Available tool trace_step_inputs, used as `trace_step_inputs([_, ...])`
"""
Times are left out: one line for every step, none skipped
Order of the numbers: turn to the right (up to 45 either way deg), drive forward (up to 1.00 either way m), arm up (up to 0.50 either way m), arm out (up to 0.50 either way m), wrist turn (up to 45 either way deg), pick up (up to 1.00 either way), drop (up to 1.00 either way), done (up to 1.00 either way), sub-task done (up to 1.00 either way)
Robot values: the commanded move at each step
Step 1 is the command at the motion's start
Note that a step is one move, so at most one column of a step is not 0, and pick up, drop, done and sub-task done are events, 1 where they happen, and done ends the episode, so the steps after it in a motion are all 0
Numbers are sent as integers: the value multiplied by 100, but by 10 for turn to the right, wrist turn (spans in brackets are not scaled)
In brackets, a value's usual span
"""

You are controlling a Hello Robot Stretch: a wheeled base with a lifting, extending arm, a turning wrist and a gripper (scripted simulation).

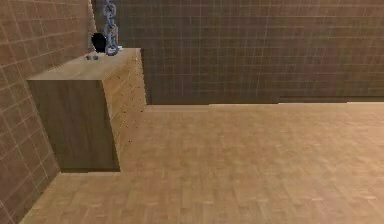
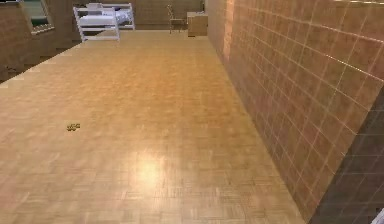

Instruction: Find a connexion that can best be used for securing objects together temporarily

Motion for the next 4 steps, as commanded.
trace_step_inputs([0, 100, 0, 0, 0, 0, 0, 0, 0])
trace_step_inputs([-30, 0, 0, 0, 0, 0, 0, 0, 0])
trace_step_inputs([0, 100, 0, 0, 0, 0, 0, 0, 0])
trace_step_inputs([-60, 0, 0, 0, 0, 0, 0, 0, 0])
